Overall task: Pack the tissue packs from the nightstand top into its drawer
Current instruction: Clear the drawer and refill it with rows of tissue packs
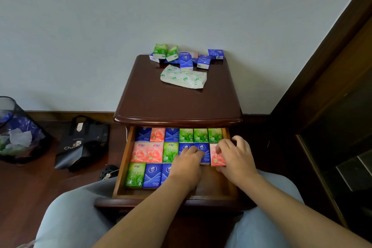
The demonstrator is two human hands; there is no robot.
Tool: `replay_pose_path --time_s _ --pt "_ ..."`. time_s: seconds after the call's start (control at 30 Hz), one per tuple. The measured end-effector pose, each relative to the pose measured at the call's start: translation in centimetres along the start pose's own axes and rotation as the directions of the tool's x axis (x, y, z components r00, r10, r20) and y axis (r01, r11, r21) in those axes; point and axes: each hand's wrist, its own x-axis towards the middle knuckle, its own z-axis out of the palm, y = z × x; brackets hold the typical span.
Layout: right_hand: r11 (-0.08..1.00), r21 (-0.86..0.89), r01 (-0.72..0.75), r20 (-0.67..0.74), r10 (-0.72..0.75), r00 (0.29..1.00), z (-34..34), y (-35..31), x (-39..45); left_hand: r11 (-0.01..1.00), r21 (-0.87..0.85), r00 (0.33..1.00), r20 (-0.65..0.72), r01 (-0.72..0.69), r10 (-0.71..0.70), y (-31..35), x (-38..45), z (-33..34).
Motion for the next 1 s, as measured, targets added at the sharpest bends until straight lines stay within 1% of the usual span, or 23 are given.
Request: replay_pose_path --time_s 0.07,0.13,0.33,0.5,0.6,0.77,0.87,0.93,1.0 --pt "1.0 0.007 -0.018 -0.002 0.018 1.0 0.3 -0.2 0.2 0.998 0.066 1.0 0.026 -0.003 0.001 0.0 0.5 0.2" --pt "1.0 -0.011 -0.024 0.009 0.024 1.0 0.6 -0.3 0.3 0.996 0.094 1.0 0.025 -0.005 0.002 -0.2 0.9 0.5" --pt "0.999 -0.041 -0.035 0.039 0.036 0.999 0.6 -0.3 0.7 0.994 0.108 1.0 -0.024 -0.004 0.007 -0.5 1.8 1.3" --pt "0.998 -0.035 -0.057 0.054 0.059 0.997 0.6 -0.5 1.2 0.994 0.111 0.999 -0.036 -0.004 0.008 -0.5 2.0 1.4" --pt "0.998 -0.022 -0.061 0.054 0.062 0.997 0.6 -0.6 1.1 0.993 0.12 1.0 -0.021 -0.002 0.005 -0.4 2.2 1.4" --pt "0.999 -0.05 -0.005 0.043 0.007 0.999 0.4 -0.4 0.2 0.989 0.15 1.0 0.01 -0.014 0.013 -0.4 1.9 1.6" --pt "0.996 -0.084 0.029 0.091 -0.021 0.996 0.1 -0.6 -0.1 0.986 0.167 0.999 0.039 -0.019 0.013 -0.4 1.7 1.5" --pt "0.997 -0.07 0.037 0.109 -0.03 0.994 -0.1 -0.7 -0.4 0.986 0.167 0.997 0.07 -0.027 0.015 -0.2 1.6 1.0" --pt "0.997 -0.054 0.055 0.053 -0.052 0.997 -0.7 -0.6 -0.7 0.991 0.132 0.999 0.045 -0.031 0.025 0.0 1.5 0.1"
